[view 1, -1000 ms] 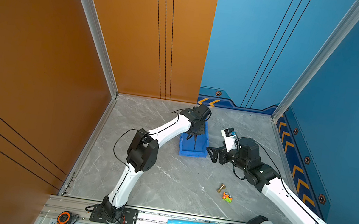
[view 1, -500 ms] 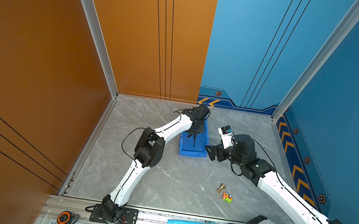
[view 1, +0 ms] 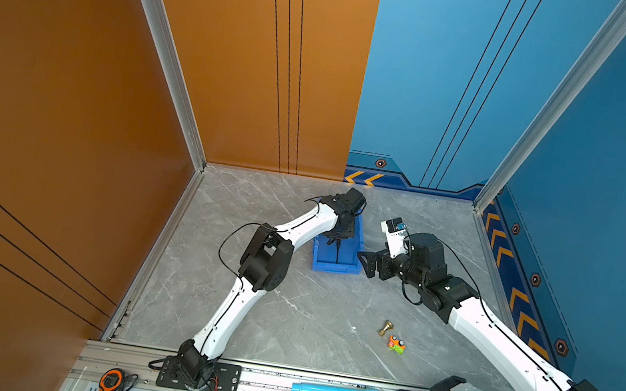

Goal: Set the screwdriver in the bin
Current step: 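Lower the screwdriver into the bin and open the left gripper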

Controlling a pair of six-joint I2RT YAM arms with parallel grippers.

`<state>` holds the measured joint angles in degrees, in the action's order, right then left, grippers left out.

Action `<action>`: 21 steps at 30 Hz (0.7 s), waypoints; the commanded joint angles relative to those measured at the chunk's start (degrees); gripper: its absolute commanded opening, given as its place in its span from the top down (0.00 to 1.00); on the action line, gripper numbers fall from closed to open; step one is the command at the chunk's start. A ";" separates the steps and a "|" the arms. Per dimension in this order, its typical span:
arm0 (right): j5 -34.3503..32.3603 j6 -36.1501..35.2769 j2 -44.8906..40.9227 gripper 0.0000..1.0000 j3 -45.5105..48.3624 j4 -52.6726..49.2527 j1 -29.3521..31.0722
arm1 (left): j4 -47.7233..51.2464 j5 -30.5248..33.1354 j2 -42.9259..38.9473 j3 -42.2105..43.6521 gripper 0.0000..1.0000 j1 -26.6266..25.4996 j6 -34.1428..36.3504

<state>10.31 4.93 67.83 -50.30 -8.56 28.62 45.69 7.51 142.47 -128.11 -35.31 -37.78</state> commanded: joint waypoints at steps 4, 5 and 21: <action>-0.55 1.13 -0.71 0.00 -1.00 1.18 -1.45 | 1.04 1.04 1.42 0.21 0.87 -0.46 -1.57; -0.55 1.21 -1.01 0.00 -0.81 1.11 -1.51 | 1.07 1.16 1.48 0.40 0.86 -0.46 -1.58; -2.06 2.98 -3.91 0.00 1.67 1.25 -1.64 | 1.06 2.27 1.88 2.32 0.85 -0.49 -1.33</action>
<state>10.13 6.50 65.47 -49.65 -8.03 27.31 45.65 7.68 143.00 -126.85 -35.38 -38.85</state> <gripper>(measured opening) 0.999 0.210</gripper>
